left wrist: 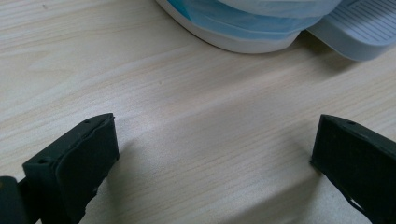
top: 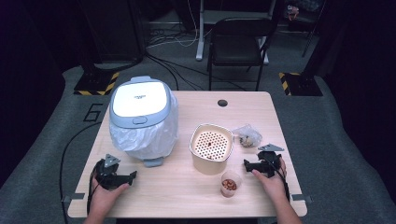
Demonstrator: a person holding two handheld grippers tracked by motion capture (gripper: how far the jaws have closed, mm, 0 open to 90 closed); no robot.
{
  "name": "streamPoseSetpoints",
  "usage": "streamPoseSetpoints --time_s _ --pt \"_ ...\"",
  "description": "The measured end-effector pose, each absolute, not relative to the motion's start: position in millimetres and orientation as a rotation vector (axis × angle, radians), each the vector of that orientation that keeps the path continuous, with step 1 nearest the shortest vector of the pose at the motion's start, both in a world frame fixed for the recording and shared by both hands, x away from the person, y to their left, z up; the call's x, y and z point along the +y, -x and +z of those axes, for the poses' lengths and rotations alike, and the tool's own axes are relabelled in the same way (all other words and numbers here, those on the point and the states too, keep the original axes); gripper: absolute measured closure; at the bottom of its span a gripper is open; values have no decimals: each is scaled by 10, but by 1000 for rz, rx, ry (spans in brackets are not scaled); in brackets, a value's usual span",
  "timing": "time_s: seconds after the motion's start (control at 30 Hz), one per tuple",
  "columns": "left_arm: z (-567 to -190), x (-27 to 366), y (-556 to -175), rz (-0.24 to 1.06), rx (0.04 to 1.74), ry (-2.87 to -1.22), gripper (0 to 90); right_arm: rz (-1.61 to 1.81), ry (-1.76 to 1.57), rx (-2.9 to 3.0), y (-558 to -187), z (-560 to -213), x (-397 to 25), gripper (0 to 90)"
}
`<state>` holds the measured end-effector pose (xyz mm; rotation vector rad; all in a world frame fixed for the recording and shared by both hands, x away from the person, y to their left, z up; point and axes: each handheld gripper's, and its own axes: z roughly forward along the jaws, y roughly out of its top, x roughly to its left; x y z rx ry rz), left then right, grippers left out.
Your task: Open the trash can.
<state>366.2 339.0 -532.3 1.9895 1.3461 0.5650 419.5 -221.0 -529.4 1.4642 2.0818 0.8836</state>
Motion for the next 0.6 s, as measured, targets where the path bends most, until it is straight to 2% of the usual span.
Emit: streamPoseSetpoints --time_s 0.6 --pt "-5322 3374 -3648 592 1374 -1964 22 887 -1466 2081 -4193 -5294 -2210 0"
